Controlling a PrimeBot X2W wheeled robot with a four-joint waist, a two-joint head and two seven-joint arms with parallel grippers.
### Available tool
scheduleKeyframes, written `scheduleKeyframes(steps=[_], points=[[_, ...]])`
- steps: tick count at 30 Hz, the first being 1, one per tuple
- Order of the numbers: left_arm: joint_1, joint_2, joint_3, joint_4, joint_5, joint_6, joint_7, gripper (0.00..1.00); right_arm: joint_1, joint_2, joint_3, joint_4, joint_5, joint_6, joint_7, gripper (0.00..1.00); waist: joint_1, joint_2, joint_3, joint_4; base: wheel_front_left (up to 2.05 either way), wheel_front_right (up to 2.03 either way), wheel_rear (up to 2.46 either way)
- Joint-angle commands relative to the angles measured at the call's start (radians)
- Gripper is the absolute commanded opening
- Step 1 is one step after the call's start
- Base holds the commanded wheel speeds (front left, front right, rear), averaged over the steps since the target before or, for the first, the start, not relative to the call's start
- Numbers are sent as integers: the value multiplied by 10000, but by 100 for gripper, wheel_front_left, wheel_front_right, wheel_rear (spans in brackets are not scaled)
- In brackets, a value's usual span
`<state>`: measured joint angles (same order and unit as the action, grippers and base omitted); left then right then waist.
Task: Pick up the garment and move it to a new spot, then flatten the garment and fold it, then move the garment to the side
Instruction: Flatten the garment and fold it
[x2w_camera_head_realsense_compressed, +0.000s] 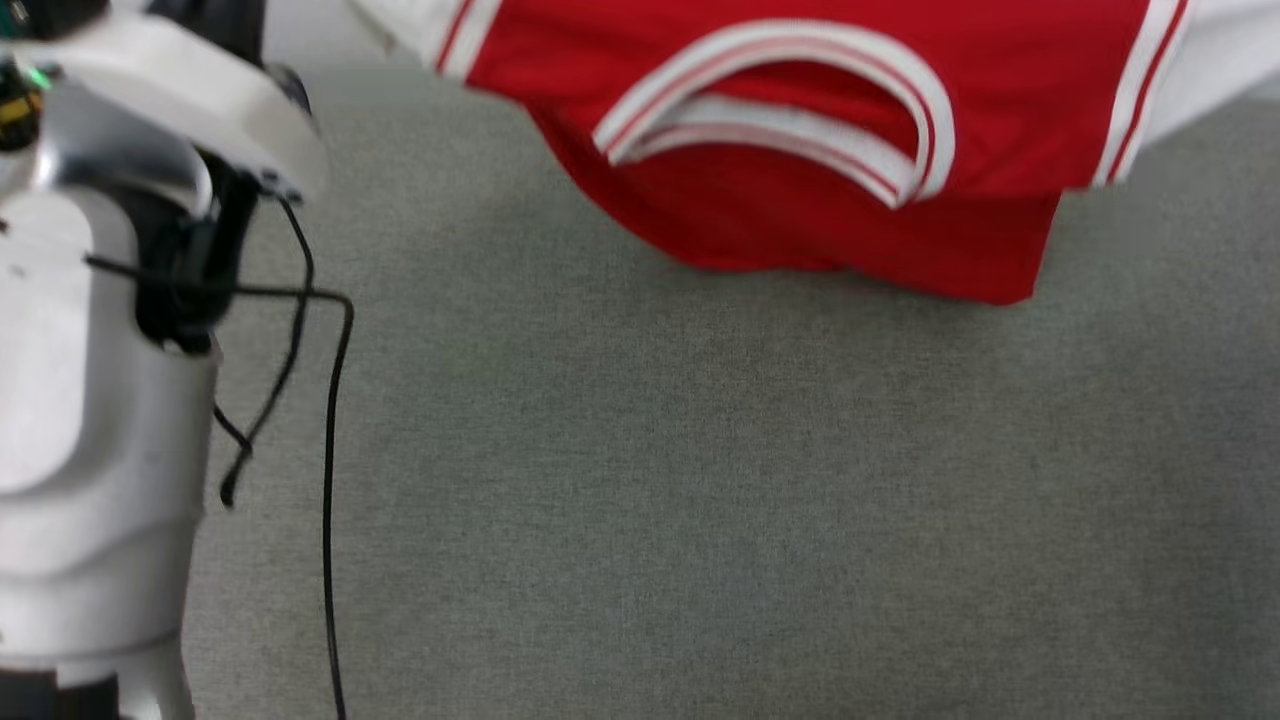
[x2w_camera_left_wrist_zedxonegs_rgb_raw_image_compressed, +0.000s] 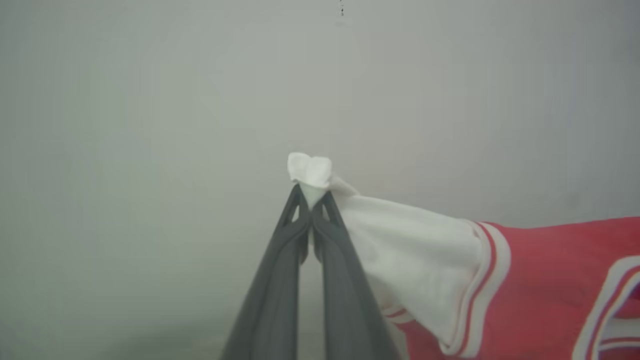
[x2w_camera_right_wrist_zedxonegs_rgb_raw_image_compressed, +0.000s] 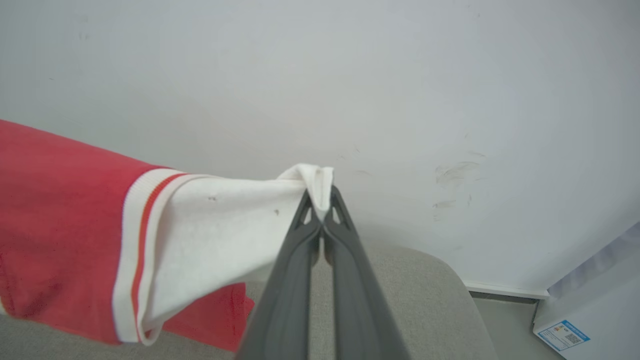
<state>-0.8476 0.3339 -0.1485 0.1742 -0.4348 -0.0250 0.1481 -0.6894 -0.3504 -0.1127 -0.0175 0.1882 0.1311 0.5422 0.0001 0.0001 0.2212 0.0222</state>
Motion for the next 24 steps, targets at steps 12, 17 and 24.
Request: scheduleKeyframes(steps=[12, 17, 24], points=[[-4363, 322, 134, 3079, 386, -481, -1501, 0, -4864, -164, 874, 2811, -446, -10, -1743, 0, -1, -1, 2083, -286, 0, 0, 0], [-5850, 452, 94, 4064, 631, -549, -2249, 0, -6680, -74, 1073, 3851, -775, -11, -2535, 0, -1, -1, 2700, -399, 0, 0, 0], [-7197, 707, 136, 5146, 633, -667, -3025, 0, -8407, 220, 1332, 5095, -961, -10, -3434, 0, -1, -1, 3502, -580, 0, 0, 0]])
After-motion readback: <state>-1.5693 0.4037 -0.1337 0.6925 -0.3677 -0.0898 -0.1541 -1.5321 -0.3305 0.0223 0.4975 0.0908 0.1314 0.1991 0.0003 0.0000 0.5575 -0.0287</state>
